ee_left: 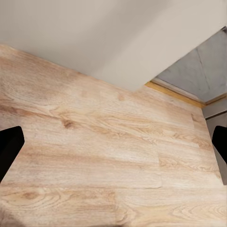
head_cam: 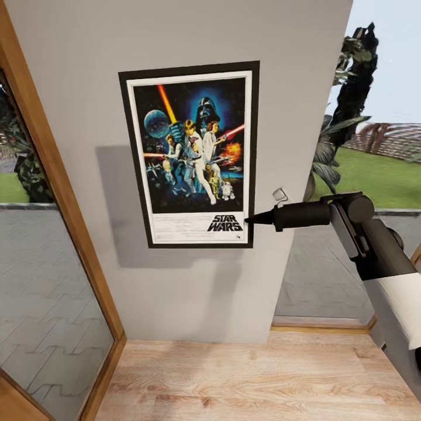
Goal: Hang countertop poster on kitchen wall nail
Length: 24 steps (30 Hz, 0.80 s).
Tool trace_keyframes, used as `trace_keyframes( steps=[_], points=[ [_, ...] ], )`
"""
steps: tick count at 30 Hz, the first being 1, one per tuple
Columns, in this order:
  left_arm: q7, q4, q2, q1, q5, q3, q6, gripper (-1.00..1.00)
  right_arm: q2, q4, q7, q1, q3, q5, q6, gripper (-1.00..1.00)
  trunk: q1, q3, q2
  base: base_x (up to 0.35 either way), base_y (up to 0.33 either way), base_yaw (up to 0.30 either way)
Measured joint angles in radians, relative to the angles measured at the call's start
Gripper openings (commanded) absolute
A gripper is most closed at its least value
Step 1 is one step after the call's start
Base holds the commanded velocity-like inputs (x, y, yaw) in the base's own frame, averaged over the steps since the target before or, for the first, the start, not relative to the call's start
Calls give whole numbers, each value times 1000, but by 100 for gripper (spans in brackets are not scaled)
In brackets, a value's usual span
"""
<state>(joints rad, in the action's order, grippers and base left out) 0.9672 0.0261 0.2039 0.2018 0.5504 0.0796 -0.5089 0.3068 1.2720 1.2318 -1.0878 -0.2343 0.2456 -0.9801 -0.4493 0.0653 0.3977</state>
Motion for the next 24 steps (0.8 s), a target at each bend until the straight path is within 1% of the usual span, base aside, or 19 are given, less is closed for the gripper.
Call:
trace_keyframes(
  steps=[3,7,8,10,11,14,24],
  points=[
    [0,1,0,0,0,0,0,100,-1,0,0,0,1,13,0,-100,0,0,0,0,0,0],
    [0,0,0,0,0,0,0,100,-2,0,-2,0,2,56,2,-100,0,0,0,0,0,0],
    [0,0,0,0,0,0,0,100,-2,1,-2,0,10,67,3,-100,0,0,0,0,0,0],
    [0,0,0,0,0,1,0,100,-3,1,-3,1,24,71,4,-100,0,0,0,0,0,0],
    [0,0,0,1,0,1,0,100,-3,1,-3,1,38,74,4,-100,0,0,0,0,0,0],
    [0,1,0,0,0,1,0,100,-4,1,-3,1,55,78,4,-100,0,0,0,0,0,0],
    [0,1,0,1,0,1,0,100,-4,0,-3,2,64,79,4,-100,0,0,0,0,0,0]
  ],
)
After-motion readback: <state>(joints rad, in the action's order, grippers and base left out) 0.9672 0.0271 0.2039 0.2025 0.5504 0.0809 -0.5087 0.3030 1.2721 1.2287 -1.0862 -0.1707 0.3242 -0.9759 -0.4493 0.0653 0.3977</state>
